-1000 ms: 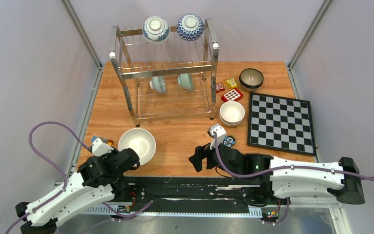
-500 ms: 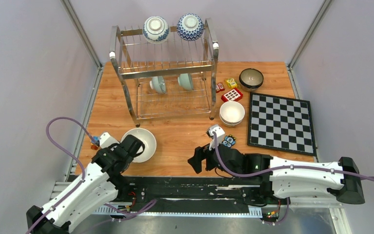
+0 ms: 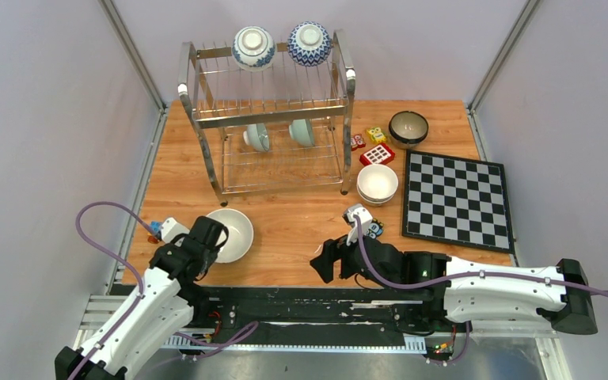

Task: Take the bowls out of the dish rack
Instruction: Place the bowl at the center of the board.

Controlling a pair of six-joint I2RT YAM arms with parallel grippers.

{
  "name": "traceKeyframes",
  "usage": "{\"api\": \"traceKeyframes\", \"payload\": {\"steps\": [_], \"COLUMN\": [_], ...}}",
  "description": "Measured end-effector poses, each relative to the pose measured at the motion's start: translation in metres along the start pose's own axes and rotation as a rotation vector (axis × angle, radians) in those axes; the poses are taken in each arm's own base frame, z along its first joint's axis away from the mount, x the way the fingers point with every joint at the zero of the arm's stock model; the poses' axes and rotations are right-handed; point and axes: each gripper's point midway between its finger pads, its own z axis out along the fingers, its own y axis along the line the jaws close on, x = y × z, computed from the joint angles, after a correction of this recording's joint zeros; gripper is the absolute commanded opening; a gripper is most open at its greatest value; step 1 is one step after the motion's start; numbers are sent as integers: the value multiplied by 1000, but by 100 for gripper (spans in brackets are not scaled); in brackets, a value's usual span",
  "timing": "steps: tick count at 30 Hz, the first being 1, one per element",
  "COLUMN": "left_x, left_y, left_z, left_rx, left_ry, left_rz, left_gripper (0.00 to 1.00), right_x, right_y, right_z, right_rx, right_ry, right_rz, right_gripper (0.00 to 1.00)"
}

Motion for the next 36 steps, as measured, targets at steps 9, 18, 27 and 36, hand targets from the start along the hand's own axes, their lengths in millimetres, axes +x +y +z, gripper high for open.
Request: {"api": "traceKeyframes", "payload": {"steps": [9,18,27,36], "left_x": [3,2,-25,-78], "left_y": [-8,-17,-40,-93], "left_z": [2,-1,-34,-97], "left_rx": [26,80,191,430], "left_ry": [16,16,-22,-133], "left_rz": [-13,-29,1,140], "left_gripper": [24,54,88,88], "right_x": [5,4,-15,-110], "right_y": [-7,-12,-17,-18], "right_z": [-1,-1,-12,-53], "right_rx": [26,46,75,145], "right_ry": [19,12,-23,-244], "right_rz": [-20,-36,-117,-223], "right_gripper": [86,86,87,84]}}
